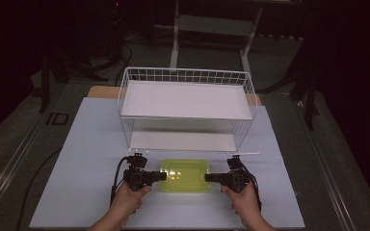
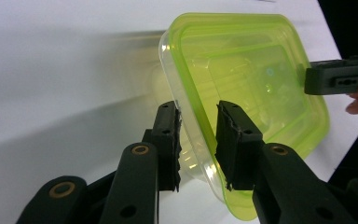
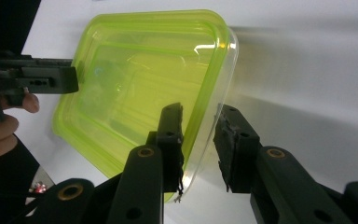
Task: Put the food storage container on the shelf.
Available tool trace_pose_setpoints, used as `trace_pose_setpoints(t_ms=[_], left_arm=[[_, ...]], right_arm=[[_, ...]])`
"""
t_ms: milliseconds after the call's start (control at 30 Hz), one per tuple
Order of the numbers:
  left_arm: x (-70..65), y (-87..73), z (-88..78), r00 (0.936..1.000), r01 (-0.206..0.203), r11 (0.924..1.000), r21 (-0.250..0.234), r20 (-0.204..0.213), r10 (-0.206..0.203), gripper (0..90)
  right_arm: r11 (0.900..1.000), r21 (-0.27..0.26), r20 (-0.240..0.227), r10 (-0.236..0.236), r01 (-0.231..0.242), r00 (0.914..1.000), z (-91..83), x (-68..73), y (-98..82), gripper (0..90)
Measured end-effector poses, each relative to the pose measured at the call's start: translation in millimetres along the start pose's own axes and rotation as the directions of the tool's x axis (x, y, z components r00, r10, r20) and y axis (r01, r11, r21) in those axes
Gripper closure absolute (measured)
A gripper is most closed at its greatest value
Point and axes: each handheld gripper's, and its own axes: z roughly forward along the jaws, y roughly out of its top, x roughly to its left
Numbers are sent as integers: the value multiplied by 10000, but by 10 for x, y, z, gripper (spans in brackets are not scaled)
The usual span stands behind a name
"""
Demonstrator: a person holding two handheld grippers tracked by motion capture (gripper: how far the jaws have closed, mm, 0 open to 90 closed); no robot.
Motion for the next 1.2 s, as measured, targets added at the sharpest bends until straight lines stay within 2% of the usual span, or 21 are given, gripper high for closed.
trace_pose_setpoints(t_ms=[200, 233, 533, 667, 700, 1000, 1200], left_arm=[[-18, -2, -2, 10000, -12, 9997, 257, 41, 11, 716], [-29, 1, -11, 9999, 106, 9994, 336, 15, -106, 723], [-91, -44, -58, 9994, 345, 9991, 231, -3, -345, 768], [-131, -52, -86, 9996, 169, 9999, 2, -236, -169, 787], [-141, -41, -112, 9997, 115, 9998, -177, -215, -119, 797], [-154, 51, -187, 9997, -176, 9975, -686, -175, 164, 801], [-150, 209, -238, 9994, -335, 9937, -1065, -46, 332, 801]], right_arm=[[9998, -203, 42, 78, -77, 10000, -1, 18, -19, 744], [9995, -283, 66, 144, -142, 9999, -3, 26, -31, 753], [9989, -403, 108, 250, -245, 9996, -42, 76, -87, 784], [9984, -497, 75, 255, -251, 9996, -52, 93, -103, 793], [9987, -493, 121, 167, -160, 9998, -52, 116, -112, 793], [9956, -935, 87, -56, 64, 9999, -100, 172, -35, 793], [9885, -1472, 262, -310, 345, 9992, -126, 216, 106, 792]])
